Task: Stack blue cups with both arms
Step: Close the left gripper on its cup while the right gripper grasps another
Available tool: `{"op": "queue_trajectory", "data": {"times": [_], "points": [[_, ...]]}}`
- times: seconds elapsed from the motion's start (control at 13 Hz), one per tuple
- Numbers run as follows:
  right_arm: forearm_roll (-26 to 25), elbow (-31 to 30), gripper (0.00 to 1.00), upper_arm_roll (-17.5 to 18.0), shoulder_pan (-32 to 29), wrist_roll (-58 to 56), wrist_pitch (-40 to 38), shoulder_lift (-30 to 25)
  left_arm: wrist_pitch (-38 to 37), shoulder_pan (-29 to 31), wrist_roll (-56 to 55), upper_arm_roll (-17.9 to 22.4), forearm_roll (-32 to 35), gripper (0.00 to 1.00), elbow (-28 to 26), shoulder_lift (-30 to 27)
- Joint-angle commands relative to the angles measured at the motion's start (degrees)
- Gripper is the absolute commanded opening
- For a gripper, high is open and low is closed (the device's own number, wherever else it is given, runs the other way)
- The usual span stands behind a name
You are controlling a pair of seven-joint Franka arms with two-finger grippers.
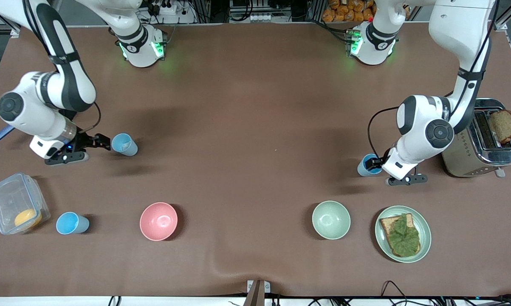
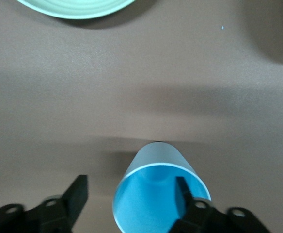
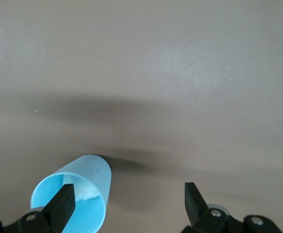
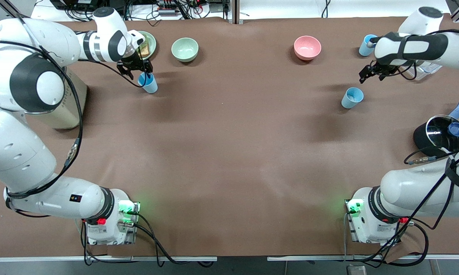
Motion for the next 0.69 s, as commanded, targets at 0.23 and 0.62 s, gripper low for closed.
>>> {"op": "queue_trajectory", "data": {"times": [0.23, 0.62], "points": [[-0.1, -4.2, 1.0, 0.71, -0.54, -0.39, -0.11, -2.09, 0.99, 0.29, -0.93, -0.09, -1.68, 0.0, -0.3, 0.64], [0.08, -5.26, 1.0, 0.71, -0.62, -0.39, 1.02, -1.13, -0.76, 0.29, -1.03, -0.35, -1.68, 0.0, 0.93, -2.34]]}}
